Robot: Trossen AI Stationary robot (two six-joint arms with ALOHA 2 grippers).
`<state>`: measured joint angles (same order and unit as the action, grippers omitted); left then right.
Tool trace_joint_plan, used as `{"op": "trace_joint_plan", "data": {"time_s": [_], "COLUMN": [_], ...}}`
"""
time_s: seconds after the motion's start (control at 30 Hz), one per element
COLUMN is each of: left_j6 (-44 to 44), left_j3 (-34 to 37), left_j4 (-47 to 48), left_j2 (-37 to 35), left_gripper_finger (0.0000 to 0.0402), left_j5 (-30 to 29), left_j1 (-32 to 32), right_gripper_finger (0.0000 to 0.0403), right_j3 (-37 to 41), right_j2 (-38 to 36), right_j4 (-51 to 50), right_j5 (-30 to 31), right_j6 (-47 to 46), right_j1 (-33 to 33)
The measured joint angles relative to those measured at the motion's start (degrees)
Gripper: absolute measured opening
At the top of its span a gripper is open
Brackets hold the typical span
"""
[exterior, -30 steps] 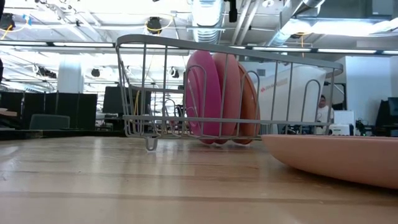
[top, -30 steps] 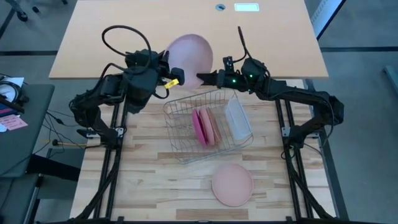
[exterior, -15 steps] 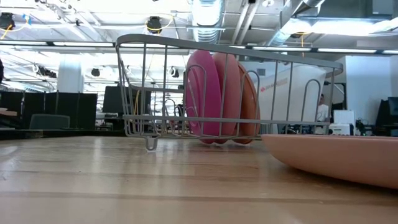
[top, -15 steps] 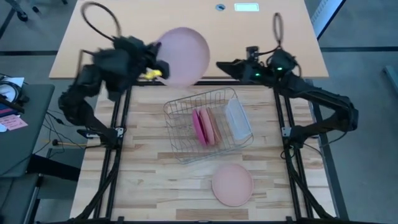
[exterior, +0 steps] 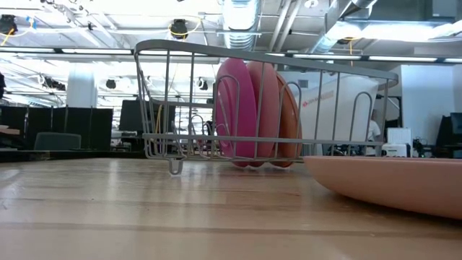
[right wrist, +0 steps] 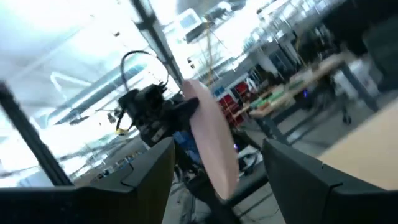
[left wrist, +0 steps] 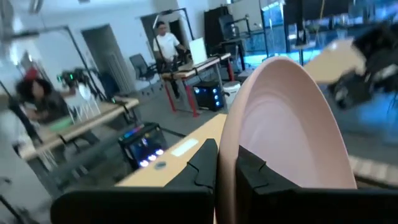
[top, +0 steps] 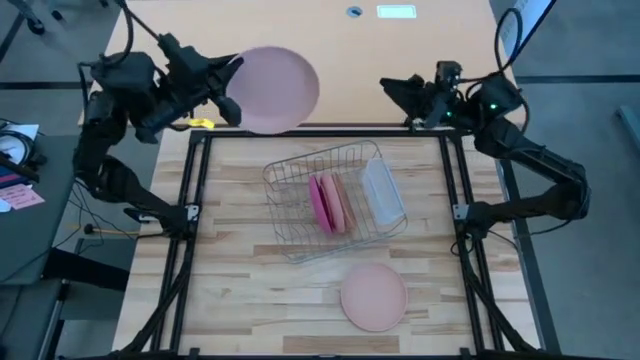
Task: Sort dishes
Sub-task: Put the top beige plate in the dish rack
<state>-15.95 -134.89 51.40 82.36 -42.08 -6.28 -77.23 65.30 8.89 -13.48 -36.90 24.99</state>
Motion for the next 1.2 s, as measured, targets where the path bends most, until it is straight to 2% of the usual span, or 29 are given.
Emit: {"op": "trace_joint_plan", "data": {"time_s": [0.1,0.23,0.3,0.53,0.7,0.87,1.03,1.2], "left_j6": [-4.21,-9.37,-10.35,-11.59,-14.88,-16.84,-17.05,-17.9], "left_j3": [0.0,0.02,0.09,0.13,0.15,0.09,0.09,0.09], "left_j4": [-1.97,-1.96,-1.88,-2.54,-2.23,-2.62,-2.43,-2.41], "left_j2": [0.66,2.23,3.26,5.85,7.12,6.65,6.59,6.72], "left_gripper_finger": [0.0005,0.0005,0.0005,0.0005,0.0005,0.0006,0.0006,0.0007], "left_j5": [1.15,1.25,0.4,-1.16,-8.3,-10.66,-11.52,-13.06], "left_j1": [-0.76,-1.71,-1.95,-1.34,0.11,1.46,3.08,4.31], "right_gripper_finger": [0.0249,0.0249,0.0249,0.0249,0.0247,0.0226,0.0193,0.0135], "right_j3": [-3.64,-12.82,-18.28,-38.36,-48.25,-53.04,-54.62,-54.84], "right_j2": [1.0,5.68,8.86,22.44,31.38,37.33,40.26,40.72], "right_j4": [-2.39,-9.27,-12.84,-24.8,-31.6,-30.98,-29.17,-27.56], "right_j5": [2.78,16.16,20.61,28.95,33.65,44.69,45.75,47.29], "right_j6": [15.08,32.89,39.72,61.08,68.04,77.8,79.41,79.61], "right_j1": [-4.15,-10.46,-11.99,-14.09,-14.74,-16.03,-16.13,-16.35]}}
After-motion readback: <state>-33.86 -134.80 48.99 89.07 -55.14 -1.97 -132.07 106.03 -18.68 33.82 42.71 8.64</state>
